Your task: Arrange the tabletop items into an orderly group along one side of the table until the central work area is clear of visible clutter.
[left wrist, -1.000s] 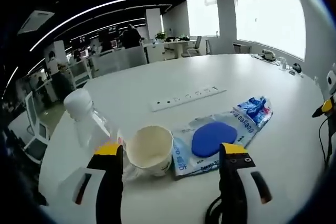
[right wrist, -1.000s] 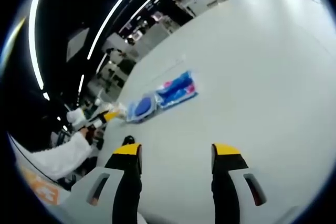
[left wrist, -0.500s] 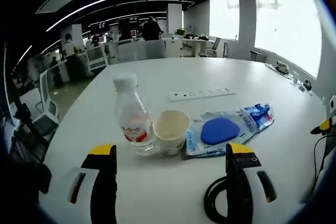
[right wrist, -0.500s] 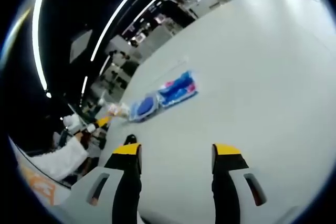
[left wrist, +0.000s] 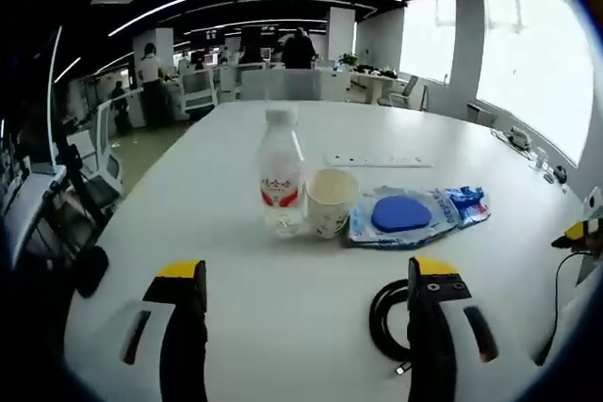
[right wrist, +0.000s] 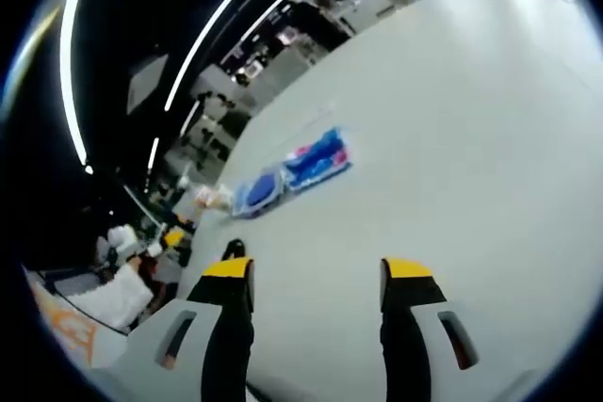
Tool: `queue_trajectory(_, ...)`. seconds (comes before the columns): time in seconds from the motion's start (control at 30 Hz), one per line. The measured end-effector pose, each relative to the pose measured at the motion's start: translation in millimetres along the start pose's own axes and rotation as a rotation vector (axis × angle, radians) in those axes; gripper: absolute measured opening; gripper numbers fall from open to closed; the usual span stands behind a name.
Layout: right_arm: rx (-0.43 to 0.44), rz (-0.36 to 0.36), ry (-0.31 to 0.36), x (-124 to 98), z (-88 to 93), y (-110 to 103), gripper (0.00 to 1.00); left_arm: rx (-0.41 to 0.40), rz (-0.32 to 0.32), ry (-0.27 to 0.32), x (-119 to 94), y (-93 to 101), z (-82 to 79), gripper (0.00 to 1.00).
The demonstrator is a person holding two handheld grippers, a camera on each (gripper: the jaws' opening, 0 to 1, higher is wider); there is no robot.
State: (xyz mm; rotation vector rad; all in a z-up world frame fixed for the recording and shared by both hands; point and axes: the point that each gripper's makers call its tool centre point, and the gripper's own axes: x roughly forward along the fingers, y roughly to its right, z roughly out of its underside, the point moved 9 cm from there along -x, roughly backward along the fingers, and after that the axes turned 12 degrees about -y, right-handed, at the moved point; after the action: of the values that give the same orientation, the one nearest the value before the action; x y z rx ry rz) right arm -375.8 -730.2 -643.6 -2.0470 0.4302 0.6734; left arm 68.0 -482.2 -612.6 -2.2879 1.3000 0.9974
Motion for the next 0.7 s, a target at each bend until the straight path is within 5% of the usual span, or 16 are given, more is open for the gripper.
queue_trajectory(0.37, 0.007, 0.007, -0.008, -7.9, 7.8, 3.9, 0.52, -0.038, -0.02, -0.006, -18.3, -3.1, 21.8, 0.91)
queue_trajectory(0.7, -0.01, 0.0, -0.033, -5.9, 4.1, 5.0, 0.52, -0.05, -0.031, -0.005, -26.9, -5.7, 24.5, 0.9)
